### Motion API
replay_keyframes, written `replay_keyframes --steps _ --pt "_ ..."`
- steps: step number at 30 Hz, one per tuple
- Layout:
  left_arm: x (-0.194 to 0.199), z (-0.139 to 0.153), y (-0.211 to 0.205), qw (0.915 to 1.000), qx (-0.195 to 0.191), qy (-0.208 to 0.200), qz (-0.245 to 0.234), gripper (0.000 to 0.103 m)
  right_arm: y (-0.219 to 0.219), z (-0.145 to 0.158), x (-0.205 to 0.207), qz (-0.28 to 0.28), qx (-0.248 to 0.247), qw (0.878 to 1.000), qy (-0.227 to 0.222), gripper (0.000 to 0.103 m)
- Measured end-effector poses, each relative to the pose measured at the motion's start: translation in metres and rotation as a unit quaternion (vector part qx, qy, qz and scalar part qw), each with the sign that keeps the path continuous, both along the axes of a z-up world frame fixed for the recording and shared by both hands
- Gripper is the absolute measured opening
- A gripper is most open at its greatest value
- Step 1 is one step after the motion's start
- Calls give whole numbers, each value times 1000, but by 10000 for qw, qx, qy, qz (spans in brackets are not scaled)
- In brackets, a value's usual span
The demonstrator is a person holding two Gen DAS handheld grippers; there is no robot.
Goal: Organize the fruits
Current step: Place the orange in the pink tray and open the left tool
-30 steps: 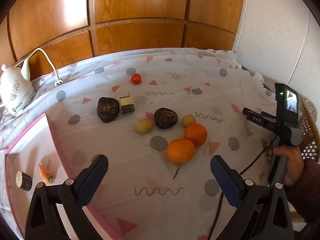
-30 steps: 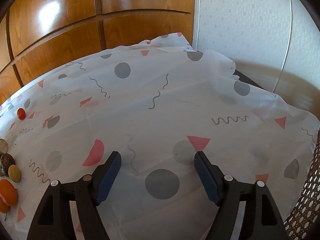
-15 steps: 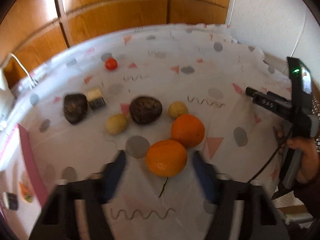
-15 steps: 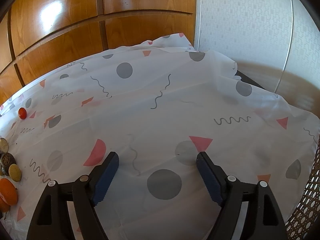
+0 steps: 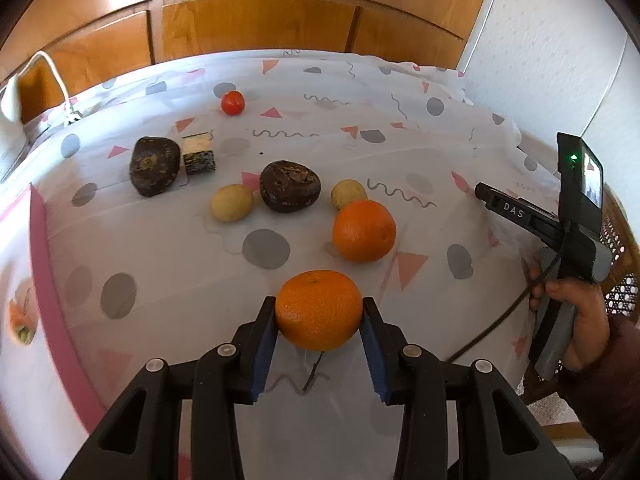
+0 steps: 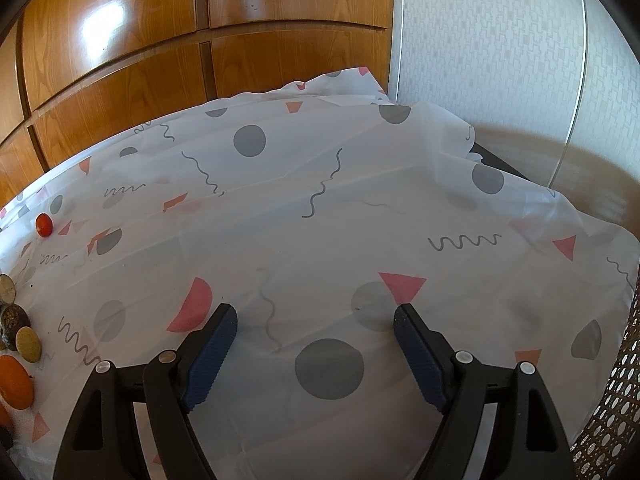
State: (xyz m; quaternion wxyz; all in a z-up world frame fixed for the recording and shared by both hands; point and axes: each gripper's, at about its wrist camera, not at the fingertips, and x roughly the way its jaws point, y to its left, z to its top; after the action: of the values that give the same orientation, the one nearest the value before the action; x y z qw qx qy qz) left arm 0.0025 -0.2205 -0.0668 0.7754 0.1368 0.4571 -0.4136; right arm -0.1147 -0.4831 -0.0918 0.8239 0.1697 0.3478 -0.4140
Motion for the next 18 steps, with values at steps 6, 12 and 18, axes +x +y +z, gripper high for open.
replay_keyframes --steps 6,12,18 --pt "3 12 21 9993 -244 25 265 41 0 0 0 -1 -1 10000 1 82" --pt "7 33 46 9965 -578 -38 605 41 1 0 0 -4 -8 10000 7 82" --pt "21 52 83 9888 -934 -43 1166 41 1 0 0 -5 -6 10000 3 82"
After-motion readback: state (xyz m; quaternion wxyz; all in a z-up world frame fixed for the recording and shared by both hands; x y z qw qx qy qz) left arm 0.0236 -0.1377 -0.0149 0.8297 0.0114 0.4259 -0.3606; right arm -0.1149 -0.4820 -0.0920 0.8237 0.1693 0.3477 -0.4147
